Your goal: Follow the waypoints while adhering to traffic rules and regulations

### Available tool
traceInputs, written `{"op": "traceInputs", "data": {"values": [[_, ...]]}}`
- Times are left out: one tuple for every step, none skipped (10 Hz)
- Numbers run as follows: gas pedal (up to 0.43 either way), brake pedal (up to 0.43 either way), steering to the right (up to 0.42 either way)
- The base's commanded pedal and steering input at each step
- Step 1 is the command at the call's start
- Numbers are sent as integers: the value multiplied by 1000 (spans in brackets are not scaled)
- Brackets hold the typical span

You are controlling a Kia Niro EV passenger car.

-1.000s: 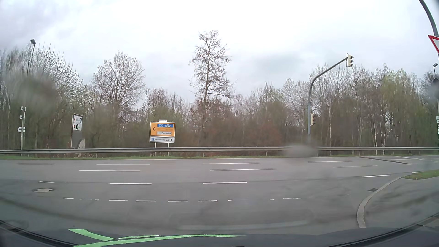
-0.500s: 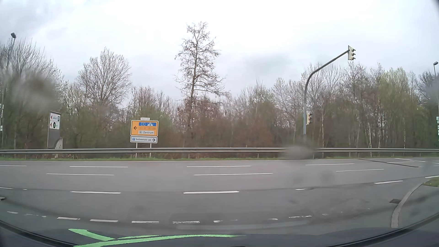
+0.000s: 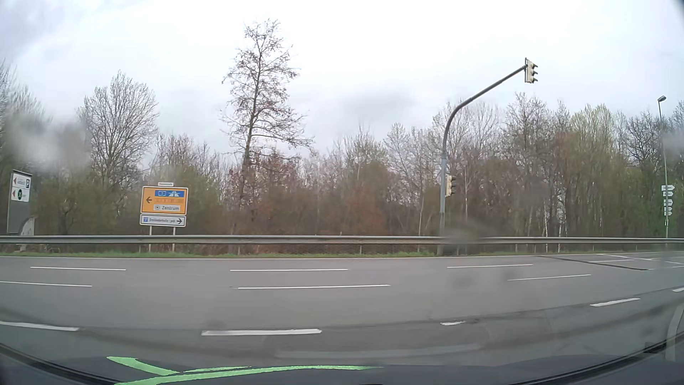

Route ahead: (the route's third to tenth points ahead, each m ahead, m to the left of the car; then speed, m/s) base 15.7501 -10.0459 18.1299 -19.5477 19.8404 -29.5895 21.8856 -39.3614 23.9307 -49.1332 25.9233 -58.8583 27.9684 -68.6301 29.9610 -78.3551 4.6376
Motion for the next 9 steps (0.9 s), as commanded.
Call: {"op": "traceInputs", "data": {"values": [[209, 0, 288], [209, 0, 303], [209, 0, 321], [209, 0, 339], [209, 0, 353], [209, 0, 367], [209, 0, 371], [209, 0, 372], [209, 0, 378]]}}
